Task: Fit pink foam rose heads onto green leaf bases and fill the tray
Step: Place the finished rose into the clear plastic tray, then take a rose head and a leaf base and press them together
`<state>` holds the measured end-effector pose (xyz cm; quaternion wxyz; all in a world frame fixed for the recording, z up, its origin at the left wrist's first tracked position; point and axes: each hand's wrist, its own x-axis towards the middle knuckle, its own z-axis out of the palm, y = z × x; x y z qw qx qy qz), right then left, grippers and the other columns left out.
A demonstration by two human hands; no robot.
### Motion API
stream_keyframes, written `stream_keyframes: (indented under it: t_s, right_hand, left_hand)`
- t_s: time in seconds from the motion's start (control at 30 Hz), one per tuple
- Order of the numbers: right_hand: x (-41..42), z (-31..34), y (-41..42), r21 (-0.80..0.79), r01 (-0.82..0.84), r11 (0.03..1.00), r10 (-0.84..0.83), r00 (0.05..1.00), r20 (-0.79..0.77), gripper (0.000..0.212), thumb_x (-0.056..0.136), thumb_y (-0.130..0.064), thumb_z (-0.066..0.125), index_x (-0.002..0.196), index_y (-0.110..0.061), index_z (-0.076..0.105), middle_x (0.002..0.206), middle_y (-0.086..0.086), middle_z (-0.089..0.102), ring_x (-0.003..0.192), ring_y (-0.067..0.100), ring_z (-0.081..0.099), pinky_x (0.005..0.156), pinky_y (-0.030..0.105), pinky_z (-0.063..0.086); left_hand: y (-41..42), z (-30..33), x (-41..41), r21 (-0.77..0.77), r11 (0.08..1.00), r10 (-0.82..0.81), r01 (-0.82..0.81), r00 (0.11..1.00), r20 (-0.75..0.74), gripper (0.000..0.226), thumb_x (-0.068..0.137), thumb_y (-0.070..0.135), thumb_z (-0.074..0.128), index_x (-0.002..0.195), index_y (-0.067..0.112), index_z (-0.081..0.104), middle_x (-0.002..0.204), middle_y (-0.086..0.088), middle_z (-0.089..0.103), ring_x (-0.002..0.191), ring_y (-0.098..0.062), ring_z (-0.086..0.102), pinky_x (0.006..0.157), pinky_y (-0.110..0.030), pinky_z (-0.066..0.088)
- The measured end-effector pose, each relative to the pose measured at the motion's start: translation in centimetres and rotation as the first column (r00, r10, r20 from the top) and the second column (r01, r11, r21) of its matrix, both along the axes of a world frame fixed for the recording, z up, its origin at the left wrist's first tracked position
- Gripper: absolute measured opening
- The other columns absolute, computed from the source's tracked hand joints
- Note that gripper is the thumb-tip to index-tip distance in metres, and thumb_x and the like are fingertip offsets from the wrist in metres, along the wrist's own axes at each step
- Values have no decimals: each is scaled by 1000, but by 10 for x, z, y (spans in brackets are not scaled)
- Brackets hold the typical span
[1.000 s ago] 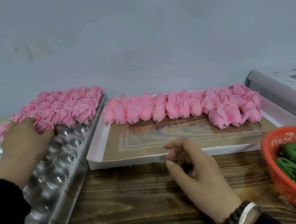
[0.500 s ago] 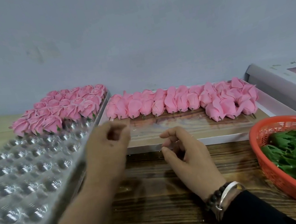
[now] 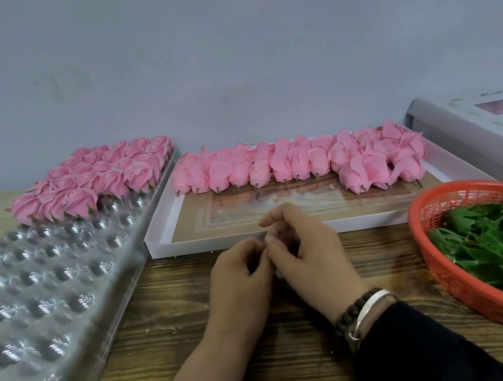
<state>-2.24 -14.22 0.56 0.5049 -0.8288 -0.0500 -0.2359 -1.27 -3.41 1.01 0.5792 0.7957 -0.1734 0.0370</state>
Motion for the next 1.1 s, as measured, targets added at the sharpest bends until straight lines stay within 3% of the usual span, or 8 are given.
stream_keyframes:
  t_s: [0.3, 0.53, 0.67, 0.77, 0.87, 1.1]
  right_hand:
    - [-4, 2, -1, -46, 42, 998, -42, 999, -2, 23, 85, -10, 55, 82, -33, 54, 73, -5, 62, 68, 5, 55, 64, 17, 46]
    - [8, 27, -21, -72, 271, 960, -265, 961, 76, 19, 84, -10, 52, 79, -28, 52, 73, -13, 55, 65, 3, 50, 59, 17, 40]
    - [28, 40, -47, -251, 430, 867, -456, 889, -51, 8, 85, -11, 53, 90, -18, 53, 89, -3, 52, 78, 10, 51, 63, 20, 37]
    - [42, 39, -61, -504, 536, 677, -668, 736, -114, 30, 85, -16, 53, 114, -10, 52, 114, 13, 48, 106, 29, 47, 83, 35, 40]
    - [51, 37, -67, -667, 497, 555, -758, 633, -158, 41, 84, -17, 53, 123, -8, 44, 128, 19, 41, 118, 36, 40, 92, 44, 37]
    - [66, 31, -72, -796, 331, 506, -761, 606, -232, 41, 91, -22, 48, 131, -14, 41, 138, 14, 34, 121, 37, 39, 93, 42, 38]
  left_hand:
    - [2, -3, 1, -65, 997, -34, 32, 999, -27, 22, 89, 13, 57, 68, 12, 65, 50, 5, 57, 44, 1, 47, 46, -12, 38]
    - [1, -8, 2, -54, 998, -27, 25, 999, -43, 24, 88, 15, 58, 64, 12, 61, 46, 5, 54, 41, 1, 45, 48, -9, 38]
    - [0, -9, 3, -70, 997, -27, 23, 998, -49, 25, 89, 15, 58, 65, 7, 60, 44, 4, 52, 41, 0, 43, 48, -11, 37]
    - [0, -10, 3, -78, 997, -28, 24, 998, -57, 26, 89, 14, 58, 64, 7, 60, 43, 4, 51, 41, 0, 42, 48, -12, 37]
    - [0, -10, 2, -68, 997, -38, 33, 997, -69, 26, 89, 16, 58, 64, 10, 60, 45, 4, 52, 43, 0, 43, 50, -14, 37]
    - [0, -9, 1, -43, 998, -41, 37, 995, -93, 25, 89, 20, 58, 65, 13, 61, 47, 5, 53, 44, -1, 44, 51, -15, 37]
